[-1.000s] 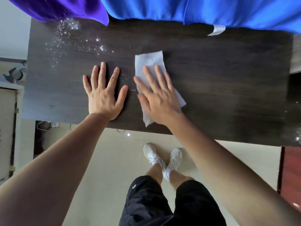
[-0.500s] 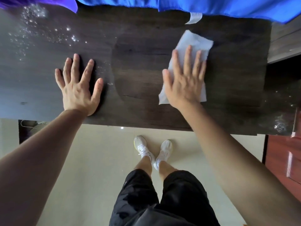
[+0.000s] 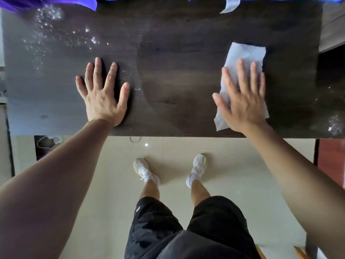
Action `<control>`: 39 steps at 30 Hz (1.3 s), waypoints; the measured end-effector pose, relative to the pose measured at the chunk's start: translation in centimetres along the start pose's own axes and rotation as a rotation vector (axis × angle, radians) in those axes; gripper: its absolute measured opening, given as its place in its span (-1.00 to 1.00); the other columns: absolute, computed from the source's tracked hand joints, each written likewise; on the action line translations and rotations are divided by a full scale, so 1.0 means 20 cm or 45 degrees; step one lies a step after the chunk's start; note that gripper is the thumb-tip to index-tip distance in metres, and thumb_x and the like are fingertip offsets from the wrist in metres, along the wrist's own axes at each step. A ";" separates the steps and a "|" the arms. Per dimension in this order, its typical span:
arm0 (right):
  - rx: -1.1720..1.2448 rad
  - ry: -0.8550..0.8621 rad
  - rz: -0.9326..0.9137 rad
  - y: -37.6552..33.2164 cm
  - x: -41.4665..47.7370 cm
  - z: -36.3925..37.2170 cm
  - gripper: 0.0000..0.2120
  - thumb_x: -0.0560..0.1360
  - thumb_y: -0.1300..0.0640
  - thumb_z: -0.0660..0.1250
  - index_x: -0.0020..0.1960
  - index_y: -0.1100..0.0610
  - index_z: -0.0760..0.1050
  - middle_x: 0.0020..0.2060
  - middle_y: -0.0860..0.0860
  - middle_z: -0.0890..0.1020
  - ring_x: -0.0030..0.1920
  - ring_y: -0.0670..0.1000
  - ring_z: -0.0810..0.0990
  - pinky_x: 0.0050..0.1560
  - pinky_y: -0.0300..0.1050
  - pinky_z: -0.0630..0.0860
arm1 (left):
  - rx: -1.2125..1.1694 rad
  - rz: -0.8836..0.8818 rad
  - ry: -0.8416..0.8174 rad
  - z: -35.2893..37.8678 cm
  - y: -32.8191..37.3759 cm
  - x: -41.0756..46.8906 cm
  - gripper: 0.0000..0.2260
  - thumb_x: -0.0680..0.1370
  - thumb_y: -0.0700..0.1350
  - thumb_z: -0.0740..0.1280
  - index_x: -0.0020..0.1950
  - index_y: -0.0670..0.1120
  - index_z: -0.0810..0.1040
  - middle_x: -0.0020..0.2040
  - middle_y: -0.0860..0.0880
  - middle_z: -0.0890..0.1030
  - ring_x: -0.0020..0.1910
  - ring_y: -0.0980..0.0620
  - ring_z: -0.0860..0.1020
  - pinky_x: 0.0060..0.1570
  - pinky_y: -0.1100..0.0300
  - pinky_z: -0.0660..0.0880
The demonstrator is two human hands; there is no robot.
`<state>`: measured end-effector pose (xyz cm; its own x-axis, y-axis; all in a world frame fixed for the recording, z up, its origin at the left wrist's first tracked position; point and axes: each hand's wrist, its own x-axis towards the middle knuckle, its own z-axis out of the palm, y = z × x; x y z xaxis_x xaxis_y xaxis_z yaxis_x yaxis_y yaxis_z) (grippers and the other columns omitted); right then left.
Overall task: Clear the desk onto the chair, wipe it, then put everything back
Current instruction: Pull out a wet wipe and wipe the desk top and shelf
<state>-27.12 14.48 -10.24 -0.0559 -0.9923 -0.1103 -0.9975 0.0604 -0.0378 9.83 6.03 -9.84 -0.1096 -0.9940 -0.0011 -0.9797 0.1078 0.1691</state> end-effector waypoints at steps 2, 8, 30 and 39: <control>-0.004 -0.037 0.282 0.16 -0.06 -0.04 -0.34 0.63 -0.33 -0.10 0.64 -0.06 -0.04 0.63 0.12 -0.04 0.60 0.27 -0.08 0.54 0.31 -0.05 | -0.020 0.009 -0.022 0.00 0.00 0.00 -0.42 0.62 0.33 -0.03 0.57 0.10 0.20 0.61 -0.11 0.13 0.58 -0.16 0.07 0.49 -0.31 -0.06; 0.141 -0.045 0.837 -0.09 -0.13 -0.07 -0.28 0.59 -0.35 -0.19 0.65 0.00 -0.07 0.62 0.19 -0.06 0.59 0.32 -0.11 0.53 0.35 -0.08 | -0.058 0.007 -0.046 -0.01 -0.01 0.00 -0.39 0.61 0.35 -0.07 0.57 0.07 0.23 0.61 -0.11 0.12 0.59 -0.16 0.04 0.49 -0.31 -0.10; 0.095 -0.051 0.044 -1.21 0.20 -0.03 -0.46 0.67 -0.17 -0.10 0.63 -0.11 -0.02 0.63 0.08 -0.03 0.61 0.19 -0.10 0.57 0.21 -0.09 | -0.065 -0.189 -0.064 -0.17 -0.83 -0.03 -0.41 0.62 0.31 -0.16 0.62 0.13 0.05 0.64 -0.09 -0.02 0.61 -0.13 -0.08 0.49 -0.34 -0.17; 0.176 0.010 0.829 -1.20 0.56 -0.09 -0.43 0.66 -0.17 -0.15 0.64 -0.05 -0.03 0.62 0.15 -0.07 0.60 0.24 -0.11 0.56 0.24 -0.14 | -0.027 -0.133 -0.050 -0.15 -0.83 -0.01 -0.42 0.63 0.29 -0.09 0.60 0.07 0.14 0.63 -0.09 0.05 0.60 -0.11 -0.02 0.50 -0.30 -0.12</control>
<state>-3.80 1.79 -8.79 -0.6459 -0.7493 -0.1463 -0.7451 0.6605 -0.0929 26.67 4.38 -9.71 -0.0138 -0.9982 -0.0588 -0.9823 0.0026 0.1871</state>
